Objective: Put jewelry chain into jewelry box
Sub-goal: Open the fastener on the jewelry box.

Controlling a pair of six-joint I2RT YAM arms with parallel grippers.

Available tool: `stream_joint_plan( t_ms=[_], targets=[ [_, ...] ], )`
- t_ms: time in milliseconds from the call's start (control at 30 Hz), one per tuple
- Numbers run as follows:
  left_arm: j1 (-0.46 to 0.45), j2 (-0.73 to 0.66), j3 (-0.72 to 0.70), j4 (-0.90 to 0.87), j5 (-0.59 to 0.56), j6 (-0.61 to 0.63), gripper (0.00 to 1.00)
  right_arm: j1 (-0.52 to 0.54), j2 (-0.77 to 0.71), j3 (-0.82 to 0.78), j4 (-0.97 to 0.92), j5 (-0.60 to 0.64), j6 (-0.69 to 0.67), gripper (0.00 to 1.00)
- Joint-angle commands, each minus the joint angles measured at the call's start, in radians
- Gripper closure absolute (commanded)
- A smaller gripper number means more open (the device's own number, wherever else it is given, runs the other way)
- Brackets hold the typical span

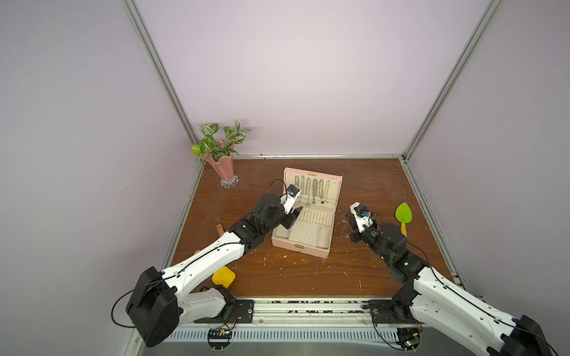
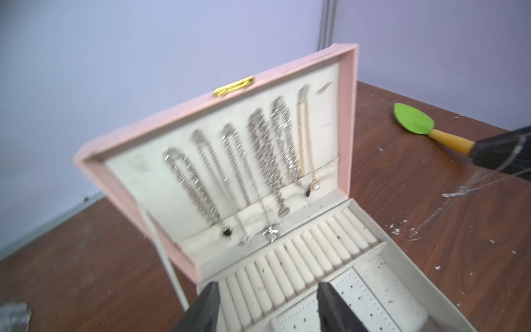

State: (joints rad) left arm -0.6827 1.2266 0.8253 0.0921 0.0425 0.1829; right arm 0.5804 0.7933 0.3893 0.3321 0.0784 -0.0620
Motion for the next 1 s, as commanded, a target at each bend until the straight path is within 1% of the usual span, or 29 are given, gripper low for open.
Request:
stream_joint_plan(
  t_ms=[0,67,167,267,433,667,833,967],
  targets=[
    [-0.009,0.082,0.036,0.188,0.169,0.208,0.48,-0.047,0.005,-0.002,0.078,-0.108,0.012,0.99],
    [-0.010,0.172,0.098,0.210,0.218,0.267,0.50,-0.073,0.010,-0.002,0.083,-0.146,0.010,0.99],
    [-0.016,0.263,0.162,0.240,0.255,0.334,0.54,-0.084,0.021,0.000,0.093,-0.174,0.005,0.99],
    [-0.021,0.332,0.207,0.293,0.265,0.387,0.56,-0.086,0.036,0.003,0.108,-0.194,0.002,0.99],
    [-0.022,0.447,0.308,0.286,0.252,0.456,0.60,-0.088,0.059,0.020,0.125,-0.214,-0.005,0.99],
    [-0.023,0.518,0.375,0.309,0.257,0.514,0.65,-0.091,0.062,0.031,0.129,-0.223,-0.007,0.99],
    [-0.023,0.532,0.383,0.343,0.284,0.513,0.69,-0.094,0.065,0.029,0.129,-0.221,-0.007,0.99],
    [-0.025,0.554,0.405,0.340,0.292,0.515,0.70,-0.098,0.071,0.029,0.134,-0.226,-0.006,0.99]
  ],
)
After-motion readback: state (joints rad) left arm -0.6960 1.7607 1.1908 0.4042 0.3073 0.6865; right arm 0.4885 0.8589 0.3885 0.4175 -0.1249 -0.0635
